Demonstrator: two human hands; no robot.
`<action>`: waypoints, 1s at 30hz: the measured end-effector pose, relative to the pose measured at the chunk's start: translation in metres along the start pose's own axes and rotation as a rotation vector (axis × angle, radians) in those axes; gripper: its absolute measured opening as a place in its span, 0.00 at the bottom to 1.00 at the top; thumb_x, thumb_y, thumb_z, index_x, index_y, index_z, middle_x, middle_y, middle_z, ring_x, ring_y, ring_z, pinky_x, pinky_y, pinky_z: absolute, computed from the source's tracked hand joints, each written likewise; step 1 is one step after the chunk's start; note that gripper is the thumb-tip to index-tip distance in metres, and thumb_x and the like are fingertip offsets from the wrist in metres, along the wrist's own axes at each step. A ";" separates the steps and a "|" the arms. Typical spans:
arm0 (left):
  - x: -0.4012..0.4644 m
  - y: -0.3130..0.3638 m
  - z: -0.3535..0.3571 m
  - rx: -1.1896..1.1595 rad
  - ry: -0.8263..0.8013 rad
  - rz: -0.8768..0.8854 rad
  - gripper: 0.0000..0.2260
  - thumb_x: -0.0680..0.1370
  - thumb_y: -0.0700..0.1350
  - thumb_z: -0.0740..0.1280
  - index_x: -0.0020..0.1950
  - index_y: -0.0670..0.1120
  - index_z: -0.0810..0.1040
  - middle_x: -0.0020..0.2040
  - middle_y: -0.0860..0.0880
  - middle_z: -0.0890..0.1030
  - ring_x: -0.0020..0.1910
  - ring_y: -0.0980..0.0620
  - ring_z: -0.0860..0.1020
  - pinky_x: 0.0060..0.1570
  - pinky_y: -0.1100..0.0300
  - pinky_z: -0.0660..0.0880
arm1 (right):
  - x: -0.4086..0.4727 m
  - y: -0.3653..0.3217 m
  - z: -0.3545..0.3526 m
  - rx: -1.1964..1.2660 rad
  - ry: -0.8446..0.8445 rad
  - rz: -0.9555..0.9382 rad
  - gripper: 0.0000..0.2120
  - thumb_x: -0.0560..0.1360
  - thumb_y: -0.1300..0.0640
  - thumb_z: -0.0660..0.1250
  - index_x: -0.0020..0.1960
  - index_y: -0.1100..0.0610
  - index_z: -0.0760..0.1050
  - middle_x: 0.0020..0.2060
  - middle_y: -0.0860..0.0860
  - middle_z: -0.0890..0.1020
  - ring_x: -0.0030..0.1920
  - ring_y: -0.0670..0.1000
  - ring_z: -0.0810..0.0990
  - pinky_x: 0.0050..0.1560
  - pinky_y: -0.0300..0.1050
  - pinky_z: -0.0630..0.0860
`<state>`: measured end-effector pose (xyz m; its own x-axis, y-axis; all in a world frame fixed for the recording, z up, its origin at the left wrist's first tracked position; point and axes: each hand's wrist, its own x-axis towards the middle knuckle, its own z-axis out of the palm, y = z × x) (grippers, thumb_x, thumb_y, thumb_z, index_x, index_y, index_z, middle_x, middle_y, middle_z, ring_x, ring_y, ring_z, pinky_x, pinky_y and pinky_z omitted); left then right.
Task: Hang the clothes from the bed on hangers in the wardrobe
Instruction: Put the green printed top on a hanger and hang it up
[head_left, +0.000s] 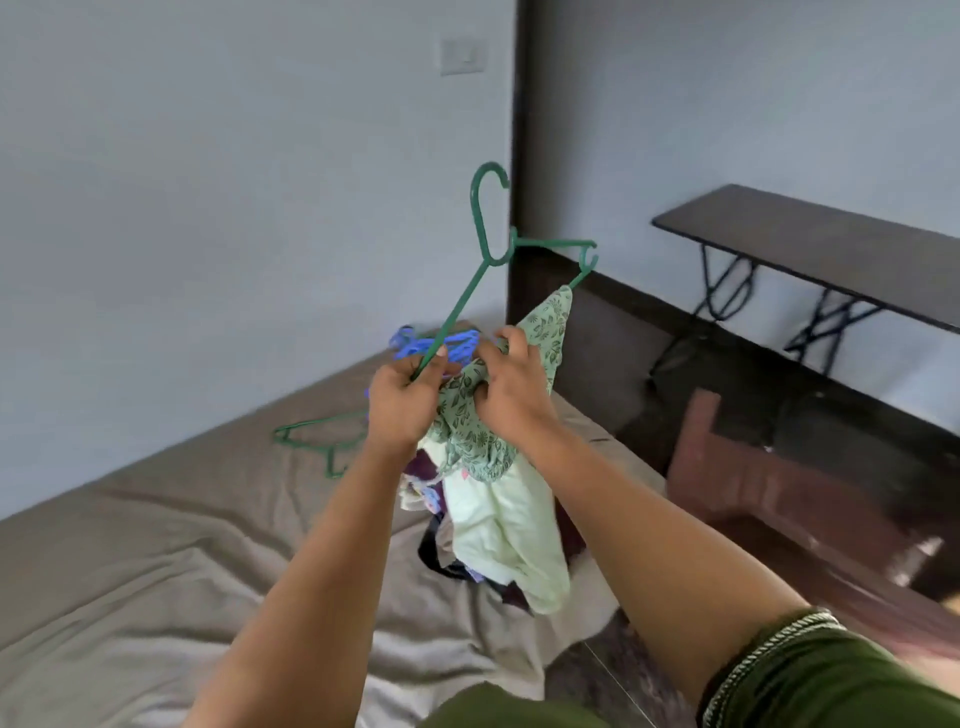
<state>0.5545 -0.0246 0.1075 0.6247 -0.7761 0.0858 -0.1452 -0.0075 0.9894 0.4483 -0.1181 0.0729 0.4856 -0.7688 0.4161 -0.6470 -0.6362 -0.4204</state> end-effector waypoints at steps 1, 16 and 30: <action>-0.016 0.006 0.015 -0.021 -0.025 0.012 0.12 0.71 0.60 0.68 0.38 0.55 0.86 0.39 0.42 0.84 0.38 0.45 0.80 0.49 0.44 0.78 | -0.015 0.009 -0.019 -0.002 0.021 0.021 0.22 0.68 0.63 0.66 0.63 0.57 0.73 0.68 0.59 0.63 0.61 0.63 0.68 0.59 0.56 0.71; -0.310 0.140 0.258 -0.256 -0.597 0.087 0.14 0.76 0.50 0.69 0.30 0.54 0.84 0.39 0.43 0.85 0.45 0.39 0.83 0.52 0.41 0.79 | -0.295 0.138 -0.342 -0.133 0.382 0.442 0.19 0.68 0.68 0.63 0.59 0.60 0.73 0.69 0.60 0.62 0.67 0.62 0.67 0.64 0.56 0.71; -0.487 0.209 0.519 -0.099 -0.988 0.187 0.14 0.79 0.51 0.64 0.41 0.46 0.85 0.33 0.56 0.79 0.28 0.56 0.71 0.28 0.61 0.69 | -0.460 0.313 -0.540 0.272 0.809 0.914 0.09 0.79 0.54 0.60 0.58 0.55 0.67 0.44 0.49 0.76 0.43 0.50 0.75 0.43 0.45 0.70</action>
<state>-0.1784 0.0240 0.2115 -0.3233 -0.9345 0.1489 -0.0836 0.1849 0.9792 -0.2951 0.0714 0.1858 -0.6394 -0.7370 0.2193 -0.3671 0.0419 -0.9292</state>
